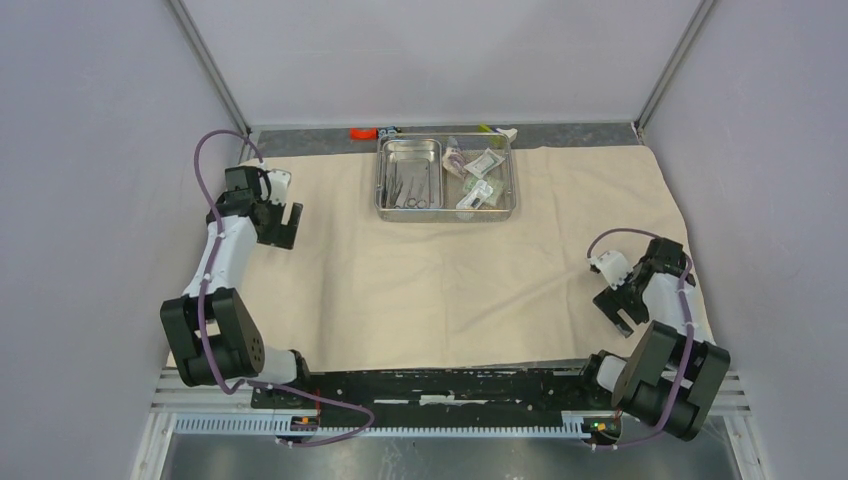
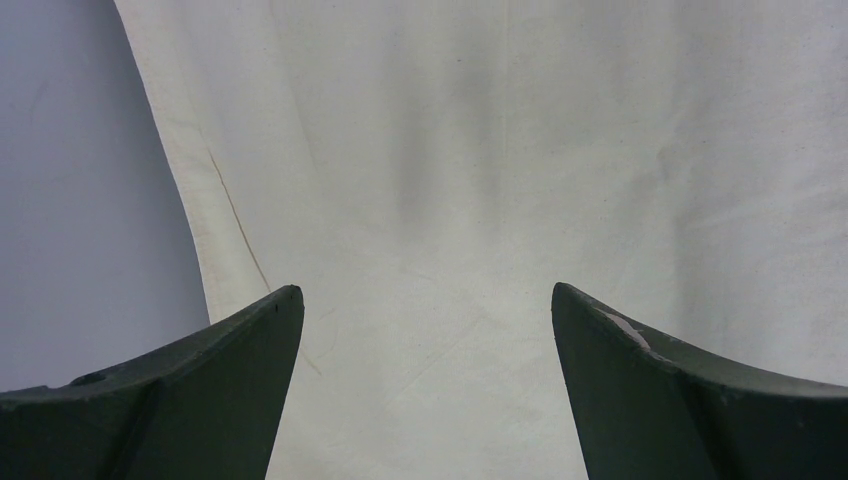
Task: Open and lay out the surgical kit
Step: Smooth out the surgical kit at the center of the board.
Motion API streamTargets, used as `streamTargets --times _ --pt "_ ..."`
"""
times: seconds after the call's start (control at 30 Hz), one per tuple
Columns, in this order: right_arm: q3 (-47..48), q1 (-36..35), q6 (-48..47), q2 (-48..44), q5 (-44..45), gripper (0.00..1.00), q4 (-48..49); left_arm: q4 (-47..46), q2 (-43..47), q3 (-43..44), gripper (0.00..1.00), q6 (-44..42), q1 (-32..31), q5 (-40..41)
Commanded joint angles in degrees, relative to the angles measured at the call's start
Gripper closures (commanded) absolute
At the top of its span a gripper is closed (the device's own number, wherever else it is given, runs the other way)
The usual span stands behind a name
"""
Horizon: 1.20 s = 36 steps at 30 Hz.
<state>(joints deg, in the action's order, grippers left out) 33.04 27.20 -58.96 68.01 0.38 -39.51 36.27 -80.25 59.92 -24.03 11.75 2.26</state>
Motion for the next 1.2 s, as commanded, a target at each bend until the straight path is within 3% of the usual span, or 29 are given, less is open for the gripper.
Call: streamTargets --times 0.0,0.33,0.63,1.17 --pt "-3.0 1.5 -6.6 -3.8 6.1 0.06 -3.7 -3.0 -0.8 1.2 0.00 -0.8 -0.6 -1.2" --pt "0.2 7.3 -13.2 -9.4 10.8 0.06 -10.8 -3.9 -2.2 0.7 0.00 -1.9 -1.4 -1.5" --pt "-0.5 11.7 -18.1 -10.4 12.9 0.05 -10.4 -4.2 -2.3 0.0 0.00 -2.2 -1.9 -1.4" --pt "-8.4 15.3 -21.5 -12.1 14.2 0.07 1.6 -4.4 -3.7 0.1 0.00 -1.7 -2.8 -0.8"
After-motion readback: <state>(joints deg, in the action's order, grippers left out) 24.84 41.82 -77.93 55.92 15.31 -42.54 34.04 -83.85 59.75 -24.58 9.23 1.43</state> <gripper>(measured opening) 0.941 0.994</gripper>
